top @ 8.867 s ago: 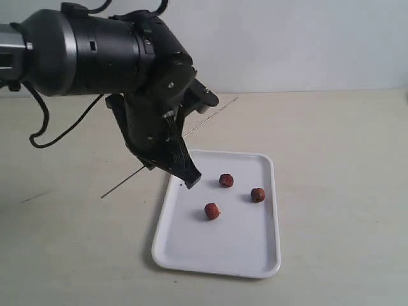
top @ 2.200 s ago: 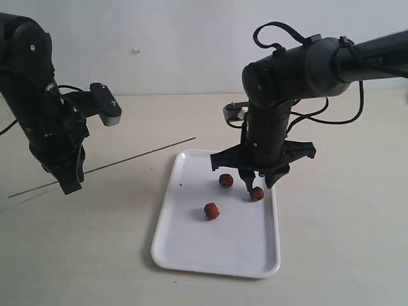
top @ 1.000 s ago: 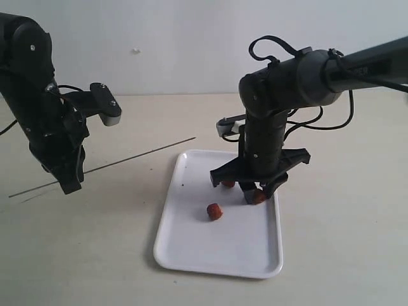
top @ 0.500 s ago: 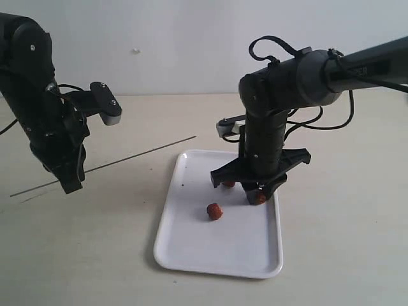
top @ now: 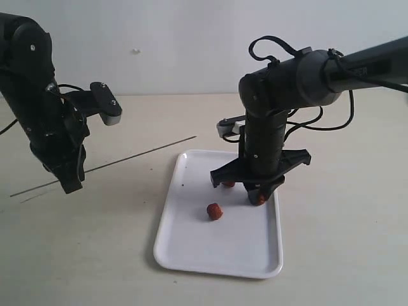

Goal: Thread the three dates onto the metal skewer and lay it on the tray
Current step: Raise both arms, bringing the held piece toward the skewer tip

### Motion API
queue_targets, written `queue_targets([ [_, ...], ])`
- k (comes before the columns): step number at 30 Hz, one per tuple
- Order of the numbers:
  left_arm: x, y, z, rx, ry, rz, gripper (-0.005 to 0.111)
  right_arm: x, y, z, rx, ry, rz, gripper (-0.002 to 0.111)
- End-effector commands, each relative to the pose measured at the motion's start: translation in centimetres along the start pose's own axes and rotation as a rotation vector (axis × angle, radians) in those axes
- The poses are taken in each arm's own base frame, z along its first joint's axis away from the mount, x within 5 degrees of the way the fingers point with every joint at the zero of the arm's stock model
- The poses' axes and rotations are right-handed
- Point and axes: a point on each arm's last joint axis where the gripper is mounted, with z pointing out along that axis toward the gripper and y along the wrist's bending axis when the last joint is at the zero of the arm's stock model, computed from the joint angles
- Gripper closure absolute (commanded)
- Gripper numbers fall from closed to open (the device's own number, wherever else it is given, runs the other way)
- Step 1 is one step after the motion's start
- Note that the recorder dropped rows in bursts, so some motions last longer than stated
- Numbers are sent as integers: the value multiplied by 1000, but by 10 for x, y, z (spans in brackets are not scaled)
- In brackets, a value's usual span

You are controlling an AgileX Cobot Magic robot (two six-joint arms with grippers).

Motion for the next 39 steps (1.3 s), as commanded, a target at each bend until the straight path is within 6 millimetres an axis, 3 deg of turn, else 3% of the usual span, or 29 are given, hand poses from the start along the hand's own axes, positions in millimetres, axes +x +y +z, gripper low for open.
queue_targets([
  [1,1,0,-1,0,-8,-40,107,0,-4,-15,14,-28,-10,88],
  [6,-6,-8,-2,87,-80,-126,107,-6,-15,-52,75,-189,-2,88],
  [9,-15,-16,-4,199,-161,-214,107,-16,-33,-74,41,-329,109,88],
  [13,-20,-22,-6,275,-208,-271,107,-27,-64,-87,-25,-438,232,88],
  [16,-28,-25,-10,331,-285,-324,107,-38,-76,-91,-158,-524,354,88],
  [28,-40,-21,-13,344,-419,-423,107,-55,-65,-108,-488,-698,500,88],
  [39,-52,-13,18,365,-446,-534,107,-55,-71,-118,-664,-685,497,88],
])
